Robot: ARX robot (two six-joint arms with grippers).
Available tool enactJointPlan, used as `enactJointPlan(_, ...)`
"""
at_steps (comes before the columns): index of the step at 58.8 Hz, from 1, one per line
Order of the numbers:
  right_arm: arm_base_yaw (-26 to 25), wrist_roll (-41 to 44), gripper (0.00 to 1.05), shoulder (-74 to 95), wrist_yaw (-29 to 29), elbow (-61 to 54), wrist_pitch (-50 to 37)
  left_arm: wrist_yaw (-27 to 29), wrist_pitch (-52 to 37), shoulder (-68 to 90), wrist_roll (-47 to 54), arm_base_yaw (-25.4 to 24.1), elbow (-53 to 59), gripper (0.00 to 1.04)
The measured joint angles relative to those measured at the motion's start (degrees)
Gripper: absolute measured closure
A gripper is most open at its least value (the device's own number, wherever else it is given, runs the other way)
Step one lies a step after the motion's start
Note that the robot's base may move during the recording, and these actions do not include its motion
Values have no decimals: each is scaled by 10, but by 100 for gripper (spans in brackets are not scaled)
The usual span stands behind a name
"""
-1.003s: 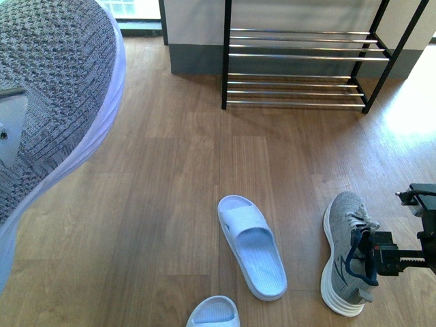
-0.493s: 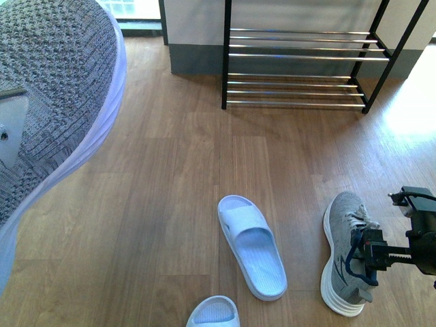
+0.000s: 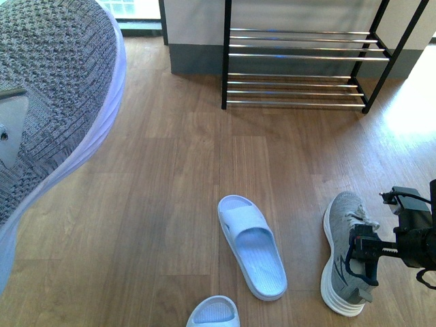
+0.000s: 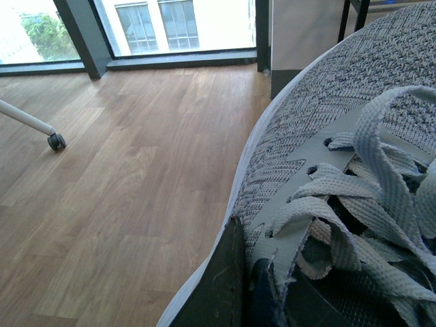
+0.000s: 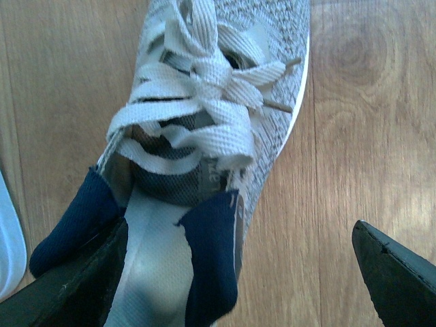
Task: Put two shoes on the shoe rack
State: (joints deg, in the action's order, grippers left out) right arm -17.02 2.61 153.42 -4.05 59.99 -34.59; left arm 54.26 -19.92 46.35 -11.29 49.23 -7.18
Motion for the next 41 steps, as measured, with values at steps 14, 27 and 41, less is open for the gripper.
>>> enactJointPlan(14, -1, 0, 34, 35, -7, 37, -18, 0, 0, 0, 0, 0, 0, 103)
enactJointPlan(27, 0, -1, 72, 65, 0, 43, -25, 0, 0, 0, 0, 0, 0, 103)
enactJointPlan(41, 0, -4, 103, 74, 6, 48, -26, 0, 0, 0, 0, 0, 0, 103)
